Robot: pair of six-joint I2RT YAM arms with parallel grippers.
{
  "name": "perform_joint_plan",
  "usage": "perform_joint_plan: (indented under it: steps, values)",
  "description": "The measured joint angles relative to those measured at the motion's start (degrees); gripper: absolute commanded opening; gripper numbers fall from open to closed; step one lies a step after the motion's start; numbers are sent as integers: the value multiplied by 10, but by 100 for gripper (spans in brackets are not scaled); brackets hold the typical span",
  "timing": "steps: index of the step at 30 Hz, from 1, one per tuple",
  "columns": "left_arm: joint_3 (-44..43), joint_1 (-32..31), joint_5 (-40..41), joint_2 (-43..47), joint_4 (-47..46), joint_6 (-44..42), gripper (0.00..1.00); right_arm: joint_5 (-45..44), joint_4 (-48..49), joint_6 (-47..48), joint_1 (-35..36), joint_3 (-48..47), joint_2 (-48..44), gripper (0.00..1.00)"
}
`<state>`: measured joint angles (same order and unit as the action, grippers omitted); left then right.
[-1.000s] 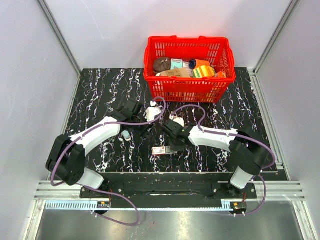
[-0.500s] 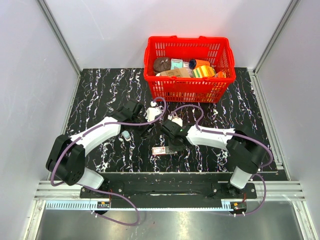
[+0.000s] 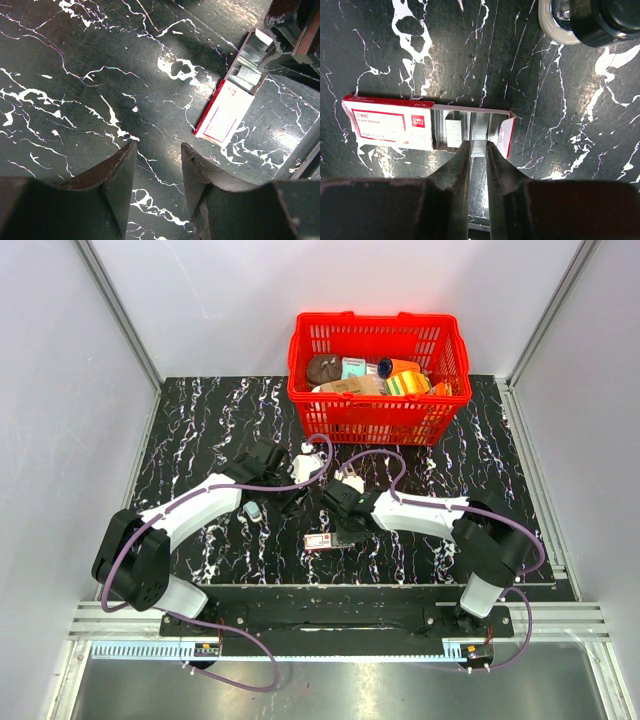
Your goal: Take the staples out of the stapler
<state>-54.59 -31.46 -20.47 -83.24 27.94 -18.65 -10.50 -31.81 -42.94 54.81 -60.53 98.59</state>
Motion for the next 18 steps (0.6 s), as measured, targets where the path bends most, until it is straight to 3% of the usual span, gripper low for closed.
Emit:
perform_joint_plan:
  steps: [18]
  values:
    - [0,0,2,0,1,0,46,-5,0,0,0,0,0,29]
